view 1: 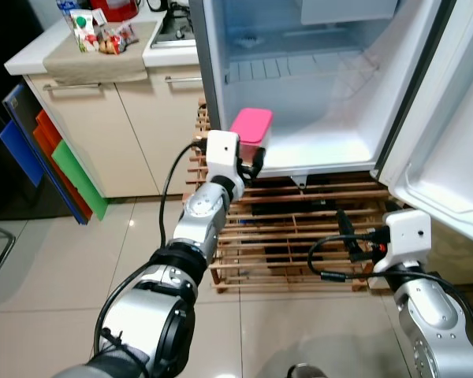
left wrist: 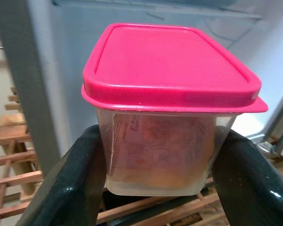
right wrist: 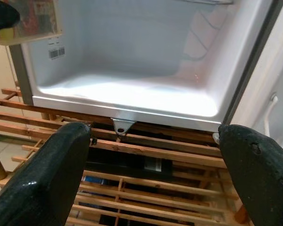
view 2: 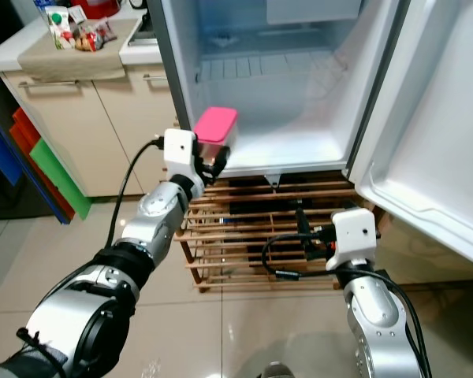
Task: Restocking fridge
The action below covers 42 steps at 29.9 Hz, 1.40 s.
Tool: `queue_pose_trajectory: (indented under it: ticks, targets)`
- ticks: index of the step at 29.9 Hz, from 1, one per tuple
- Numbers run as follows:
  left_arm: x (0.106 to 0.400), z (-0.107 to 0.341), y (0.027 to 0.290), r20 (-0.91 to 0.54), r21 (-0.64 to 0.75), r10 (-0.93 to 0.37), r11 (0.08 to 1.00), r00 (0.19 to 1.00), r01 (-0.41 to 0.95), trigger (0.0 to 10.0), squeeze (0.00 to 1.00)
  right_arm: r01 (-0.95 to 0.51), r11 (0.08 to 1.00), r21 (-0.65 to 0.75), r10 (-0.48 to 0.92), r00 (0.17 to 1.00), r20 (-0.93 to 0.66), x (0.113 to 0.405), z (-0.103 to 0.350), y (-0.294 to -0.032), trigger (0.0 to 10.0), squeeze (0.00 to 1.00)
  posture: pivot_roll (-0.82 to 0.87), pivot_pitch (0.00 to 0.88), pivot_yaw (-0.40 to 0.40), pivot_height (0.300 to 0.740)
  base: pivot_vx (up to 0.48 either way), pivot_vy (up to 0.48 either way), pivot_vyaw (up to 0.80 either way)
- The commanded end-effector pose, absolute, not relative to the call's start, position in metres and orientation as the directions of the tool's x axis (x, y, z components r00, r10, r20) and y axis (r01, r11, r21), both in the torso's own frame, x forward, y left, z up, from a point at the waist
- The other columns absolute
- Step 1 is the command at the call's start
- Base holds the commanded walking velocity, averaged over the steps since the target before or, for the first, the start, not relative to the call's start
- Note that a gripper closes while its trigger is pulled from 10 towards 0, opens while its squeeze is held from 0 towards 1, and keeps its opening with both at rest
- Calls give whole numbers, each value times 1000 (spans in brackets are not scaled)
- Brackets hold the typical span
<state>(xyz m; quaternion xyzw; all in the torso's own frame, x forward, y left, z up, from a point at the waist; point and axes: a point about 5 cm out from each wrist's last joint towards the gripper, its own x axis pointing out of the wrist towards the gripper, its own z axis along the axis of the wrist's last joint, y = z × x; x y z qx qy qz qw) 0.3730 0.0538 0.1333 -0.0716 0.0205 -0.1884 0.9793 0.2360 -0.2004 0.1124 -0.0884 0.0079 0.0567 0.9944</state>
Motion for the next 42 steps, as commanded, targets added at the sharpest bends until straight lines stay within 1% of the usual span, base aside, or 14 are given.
queue_pose_trajectory:
  ticks: [1,5,8,11,15,17,19,20,23,27,35,38,42]
  targets:
    - [377,141,53,-2,-132,-365,923,931,362,10000,0,-112,977,-179,113,994,-2,236,117,-199,10000,0,-270,0,109,740,0,0,0]
    - [376,138,58,-2,-129,-340,933,940,337,10000,0,-103,979,-176,108,994,21,234,120,-200,10000,0,-271,0,115,740,0,0,0]
    - [366,136,75,62,-91,-322,941,945,326,10000,0,-55,983,-174,68,996,66,225,128,-205,10000,0,-264,0,114,740,0,0,0]
    - [335,141,80,129,-9,-420,905,898,425,10000,0,-38,983,-181,53,995,79,215,130,-206,10000,0,-252,0,109,740,0,0,0]
    - [282,145,87,130,82,-567,824,814,561,10000,0,-9,982,-189,29,994,104,202,132,-208,10000,0,-221,4,106,740,0,0,0]
    - [267,150,97,142,102,-574,819,806,565,10000,0,9,982,-189,14,993,117,196,134,-208,10000,0,-209,3,105,740,0,0,0]
    - [263,154,102,147,89,-558,830,817,551,10000,0,12,982,-188,11,993,119,194,134,-208,10000,0,-203,4,102,740,0,0,0]
    - [258,155,111,159,66,-508,861,847,504,10000,0,9,983,-186,11,994,109,192,132,-206,10000,0,-185,1,89,740,0,0,0]
    - [258,150,110,151,60,-473,881,868,469,10000,0,9,983,-184,7,996,86,198,127,-206,10000,0,-187,0,85,740,0,0,0]
    - [265,151,103,130,66,-457,890,880,452,10000,0,-3,984,-179,20,996,92,210,129,-203,10000,0,-197,0,87,740,0,0,-577]
    - [269,153,104,101,51,-446,895,889,443,10000,0,-31,983,-180,50,994,101,217,132,-199,10000,0,-195,0,89,740,0,0,0]
    - [270,155,103,109,53,-448,894,887,445,10000,0,-38,983,-178,56,993,100,219,131,-198,10000,0,-193,0,89,740,381,0,0]
    - [279,164,97,134,54,-460,888,878,457,10000,0,-52,984,-173,70,993,98,221,130,-194,10000,0,-192,0,91,740,455,0,0]
